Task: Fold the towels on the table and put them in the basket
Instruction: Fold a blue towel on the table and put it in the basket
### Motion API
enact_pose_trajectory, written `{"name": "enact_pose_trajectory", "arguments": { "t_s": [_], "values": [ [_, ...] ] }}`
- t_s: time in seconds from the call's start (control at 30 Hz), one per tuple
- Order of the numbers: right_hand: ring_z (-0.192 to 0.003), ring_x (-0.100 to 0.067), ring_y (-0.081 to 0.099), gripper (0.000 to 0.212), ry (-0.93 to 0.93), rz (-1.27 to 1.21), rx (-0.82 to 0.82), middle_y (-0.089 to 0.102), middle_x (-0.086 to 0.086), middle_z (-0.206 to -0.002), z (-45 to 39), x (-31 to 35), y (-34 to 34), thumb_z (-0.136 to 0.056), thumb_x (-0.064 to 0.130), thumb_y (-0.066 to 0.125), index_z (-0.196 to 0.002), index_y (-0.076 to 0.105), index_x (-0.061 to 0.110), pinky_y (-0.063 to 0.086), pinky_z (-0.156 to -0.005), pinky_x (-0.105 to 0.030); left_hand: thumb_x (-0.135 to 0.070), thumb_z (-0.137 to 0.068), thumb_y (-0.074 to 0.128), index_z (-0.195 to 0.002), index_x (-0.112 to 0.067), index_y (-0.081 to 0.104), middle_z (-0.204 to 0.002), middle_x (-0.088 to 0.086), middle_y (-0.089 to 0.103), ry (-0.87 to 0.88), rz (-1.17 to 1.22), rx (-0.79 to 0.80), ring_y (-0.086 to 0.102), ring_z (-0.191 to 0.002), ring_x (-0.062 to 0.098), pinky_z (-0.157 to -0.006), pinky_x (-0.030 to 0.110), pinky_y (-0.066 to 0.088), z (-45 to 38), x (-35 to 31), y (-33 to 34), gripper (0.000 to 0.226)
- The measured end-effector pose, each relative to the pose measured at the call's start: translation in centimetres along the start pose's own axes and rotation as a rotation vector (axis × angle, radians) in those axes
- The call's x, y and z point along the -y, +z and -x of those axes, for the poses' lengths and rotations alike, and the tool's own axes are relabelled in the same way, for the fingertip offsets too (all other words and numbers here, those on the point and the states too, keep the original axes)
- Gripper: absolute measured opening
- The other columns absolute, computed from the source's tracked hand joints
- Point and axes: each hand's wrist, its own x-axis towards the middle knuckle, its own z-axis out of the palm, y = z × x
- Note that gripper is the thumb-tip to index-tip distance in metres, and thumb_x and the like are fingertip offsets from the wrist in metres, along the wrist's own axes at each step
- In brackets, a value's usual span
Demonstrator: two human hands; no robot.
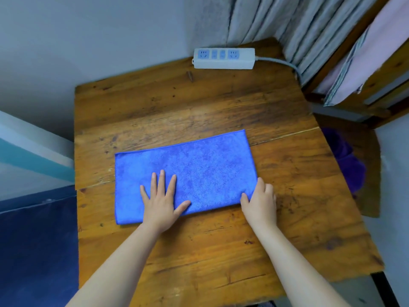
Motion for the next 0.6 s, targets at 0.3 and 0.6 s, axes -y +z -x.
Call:
{"name": "enact_pose_trajectory", "arguments": {
  "t_s": [0.3, 0.6],
  "values": [
    [-0.098, -0.036, 0.056, 0.009, 0.087, -0.171, 0.054, 0.064, -0.018, -0.104, -2.7, -0.8, -1.4, -0.082, 0.012, 0.057, -0.086, 0.057, 0.004, 0.040, -0.070, -0.032, -0.085, -0.057, 0.003, -0.149, -0.025, 0.002, -0.157, 0.005, -0.015, -0.087, 0.012, 0.070, -0.016, -0.144, 0.026, -0.113, 0.057, 0.001, 1.3, -1.9, -0.7, 0.109],
    [-0.101, -0.037, 0.055, 0.020, 0.023, -0.056, 0.031, 0.063, -0.021, -0.102, -8.6, 0.4, -6.6, -0.077, 0.001, 0.050, -0.061, 0.044, 0.010, 0.037, -0.069, -0.029, -0.030, -0.092, 0.044, -0.130, -0.004, 0.045, -0.135, 0.015, 0.043, 0.085, 0.031, -0.152, 0.038, -0.126, 0.031, -0.102, 0.038, 0.033, -3.1, -7.4, -5.6, 0.045]
  ]
}}
